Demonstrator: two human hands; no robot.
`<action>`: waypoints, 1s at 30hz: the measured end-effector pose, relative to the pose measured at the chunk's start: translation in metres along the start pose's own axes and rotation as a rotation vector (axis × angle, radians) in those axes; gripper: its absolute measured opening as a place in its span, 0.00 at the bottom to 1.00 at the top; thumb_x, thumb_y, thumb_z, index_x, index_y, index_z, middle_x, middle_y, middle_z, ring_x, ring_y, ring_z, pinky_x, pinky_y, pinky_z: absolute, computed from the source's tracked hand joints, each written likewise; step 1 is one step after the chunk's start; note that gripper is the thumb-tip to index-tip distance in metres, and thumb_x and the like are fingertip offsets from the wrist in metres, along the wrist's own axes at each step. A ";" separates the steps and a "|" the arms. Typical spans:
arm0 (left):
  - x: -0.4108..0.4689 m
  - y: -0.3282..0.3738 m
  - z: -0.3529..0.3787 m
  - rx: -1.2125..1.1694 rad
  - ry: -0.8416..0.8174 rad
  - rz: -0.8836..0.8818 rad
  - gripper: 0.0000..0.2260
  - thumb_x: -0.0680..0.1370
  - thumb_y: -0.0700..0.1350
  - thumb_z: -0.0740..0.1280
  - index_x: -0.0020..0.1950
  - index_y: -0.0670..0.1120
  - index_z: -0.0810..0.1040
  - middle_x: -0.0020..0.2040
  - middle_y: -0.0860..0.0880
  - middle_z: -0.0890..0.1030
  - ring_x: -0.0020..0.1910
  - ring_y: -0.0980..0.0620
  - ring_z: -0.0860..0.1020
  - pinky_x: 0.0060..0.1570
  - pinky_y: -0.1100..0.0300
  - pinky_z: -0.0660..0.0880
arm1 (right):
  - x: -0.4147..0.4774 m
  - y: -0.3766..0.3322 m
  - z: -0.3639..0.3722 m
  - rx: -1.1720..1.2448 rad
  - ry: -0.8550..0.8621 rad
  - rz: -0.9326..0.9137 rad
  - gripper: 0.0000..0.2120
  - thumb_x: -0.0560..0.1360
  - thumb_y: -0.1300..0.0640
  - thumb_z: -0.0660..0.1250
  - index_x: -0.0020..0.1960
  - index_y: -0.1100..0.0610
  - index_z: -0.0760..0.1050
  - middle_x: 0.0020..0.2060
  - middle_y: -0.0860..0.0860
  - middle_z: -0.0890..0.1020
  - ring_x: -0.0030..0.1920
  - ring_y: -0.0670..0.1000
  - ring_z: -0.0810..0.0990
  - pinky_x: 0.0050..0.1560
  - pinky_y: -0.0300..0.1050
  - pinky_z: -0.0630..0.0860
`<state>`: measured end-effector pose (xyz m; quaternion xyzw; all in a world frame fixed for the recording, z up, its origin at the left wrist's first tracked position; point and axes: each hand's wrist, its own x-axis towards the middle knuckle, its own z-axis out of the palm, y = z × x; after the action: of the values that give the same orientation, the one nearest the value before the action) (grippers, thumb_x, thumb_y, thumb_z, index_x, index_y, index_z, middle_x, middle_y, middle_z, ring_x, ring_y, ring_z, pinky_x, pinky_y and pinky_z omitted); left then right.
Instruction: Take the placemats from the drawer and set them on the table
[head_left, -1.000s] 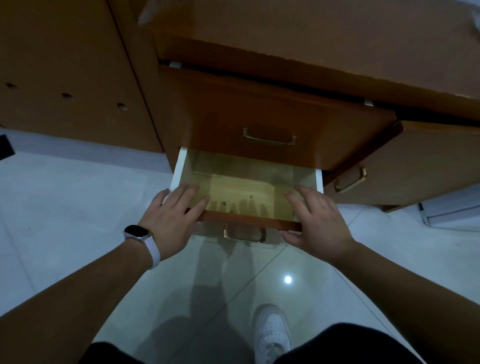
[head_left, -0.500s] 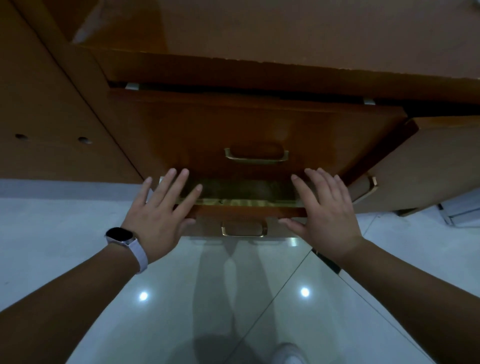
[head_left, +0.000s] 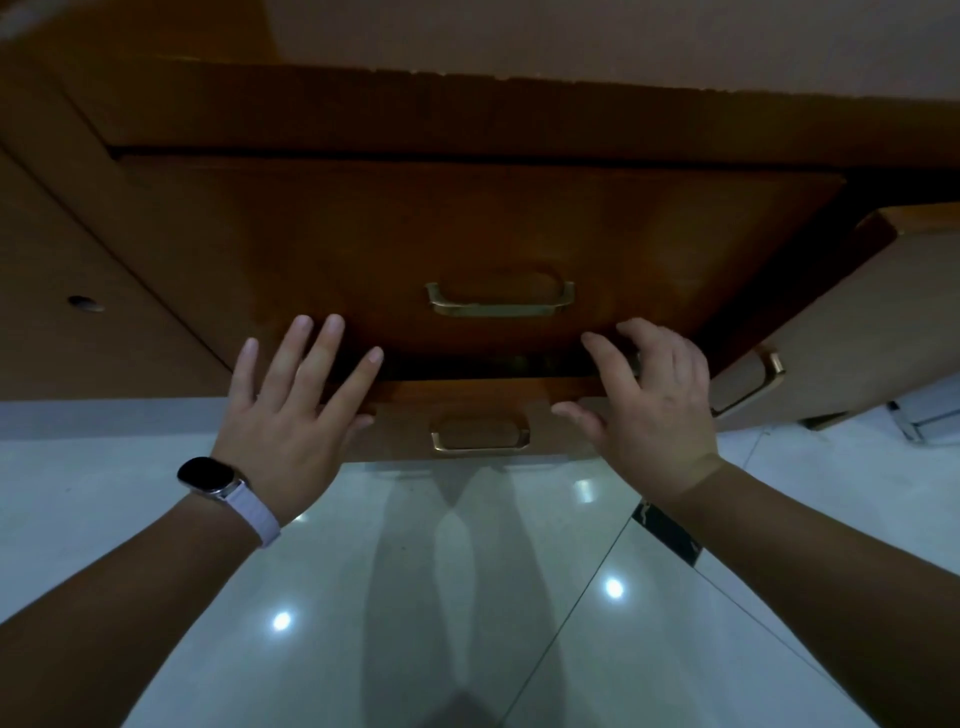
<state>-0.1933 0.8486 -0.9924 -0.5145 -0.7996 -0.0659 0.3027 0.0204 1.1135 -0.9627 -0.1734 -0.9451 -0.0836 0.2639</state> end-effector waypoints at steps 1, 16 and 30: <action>0.003 0.000 0.001 -0.001 0.010 -0.003 0.27 0.79 0.53 0.65 0.76 0.49 0.63 0.76 0.39 0.58 0.79 0.43 0.47 0.72 0.37 0.50 | 0.002 -0.001 0.001 -0.004 0.010 0.013 0.29 0.73 0.39 0.69 0.65 0.58 0.72 0.60 0.62 0.71 0.59 0.64 0.70 0.61 0.65 0.70; 0.011 -0.001 0.020 0.010 0.098 0.023 0.29 0.79 0.49 0.68 0.77 0.51 0.61 0.80 0.46 0.43 0.79 0.43 0.45 0.73 0.37 0.48 | 0.009 -0.008 0.016 0.042 0.051 0.072 0.21 0.74 0.44 0.69 0.57 0.59 0.77 0.52 0.63 0.77 0.54 0.60 0.70 0.55 0.61 0.72; 0.003 0.020 -0.004 -0.105 -0.012 -0.048 0.25 0.74 0.45 0.66 0.71 0.46 0.68 0.73 0.37 0.67 0.72 0.37 0.63 0.67 0.36 0.60 | 0.007 -0.027 -0.001 0.097 -0.038 0.059 0.16 0.73 0.51 0.67 0.56 0.59 0.78 0.51 0.58 0.79 0.52 0.60 0.77 0.57 0.56 0.69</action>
<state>-0.1756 0.8583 -0.9914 -0.5108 -0.8088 -0.1122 0.2689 0.0051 1.0902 -0.9599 -0.1896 -0.9474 -0.0268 0.2563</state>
